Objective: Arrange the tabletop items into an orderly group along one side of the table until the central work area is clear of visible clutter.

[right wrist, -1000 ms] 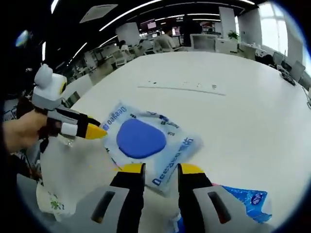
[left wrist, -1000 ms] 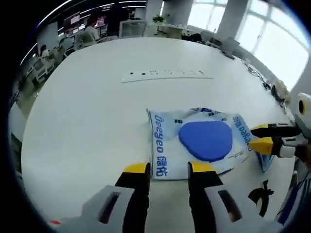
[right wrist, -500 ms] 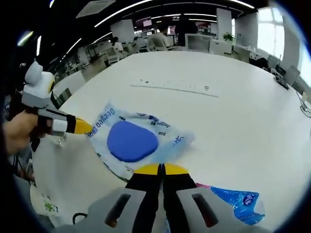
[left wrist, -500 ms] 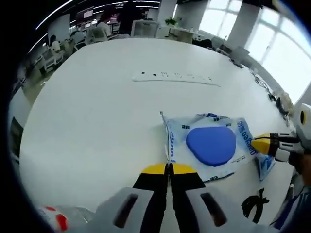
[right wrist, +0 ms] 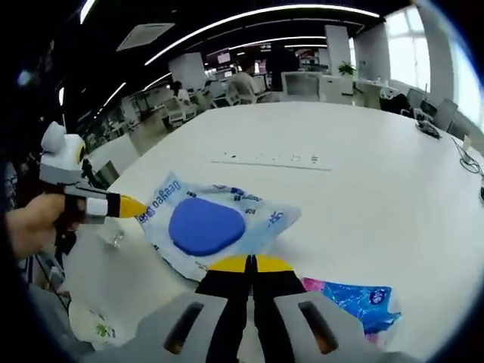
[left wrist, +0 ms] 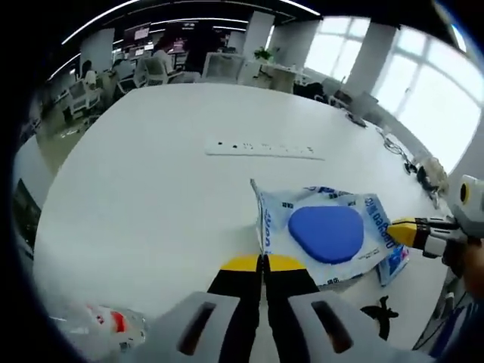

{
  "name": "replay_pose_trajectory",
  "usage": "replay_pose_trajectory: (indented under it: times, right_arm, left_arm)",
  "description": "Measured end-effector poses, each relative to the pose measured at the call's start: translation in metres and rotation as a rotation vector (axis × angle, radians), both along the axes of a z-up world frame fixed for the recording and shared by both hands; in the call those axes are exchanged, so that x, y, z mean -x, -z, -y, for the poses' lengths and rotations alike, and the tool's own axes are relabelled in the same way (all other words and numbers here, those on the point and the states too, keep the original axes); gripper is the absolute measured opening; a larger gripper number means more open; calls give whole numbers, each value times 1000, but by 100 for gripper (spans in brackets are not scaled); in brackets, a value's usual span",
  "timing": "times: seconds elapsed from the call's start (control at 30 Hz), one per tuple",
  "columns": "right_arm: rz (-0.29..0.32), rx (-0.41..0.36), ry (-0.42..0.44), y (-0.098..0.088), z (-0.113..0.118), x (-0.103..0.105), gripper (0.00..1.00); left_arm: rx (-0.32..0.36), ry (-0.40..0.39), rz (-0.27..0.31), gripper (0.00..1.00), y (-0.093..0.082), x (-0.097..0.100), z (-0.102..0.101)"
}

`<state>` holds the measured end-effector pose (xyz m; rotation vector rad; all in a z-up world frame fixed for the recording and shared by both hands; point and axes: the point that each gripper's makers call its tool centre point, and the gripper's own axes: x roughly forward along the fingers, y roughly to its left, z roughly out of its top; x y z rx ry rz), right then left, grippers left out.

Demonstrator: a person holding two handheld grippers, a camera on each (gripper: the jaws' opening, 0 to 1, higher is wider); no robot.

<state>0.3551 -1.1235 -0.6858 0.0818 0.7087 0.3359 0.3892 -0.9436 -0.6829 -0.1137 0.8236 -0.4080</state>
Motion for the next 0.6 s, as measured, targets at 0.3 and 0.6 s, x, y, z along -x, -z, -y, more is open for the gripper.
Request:
replay_pose_trajectory:
  times: [0.3,0.6]
  right_arm:
    - [-6,-5,-22,-3,-7,35,0]
    - [-52,19,-55,20,-5,52,0]
  left_arm:
    - [12,14,4,1,-1,34,-2]
    - [7,18,-50,1,27,62,-5]
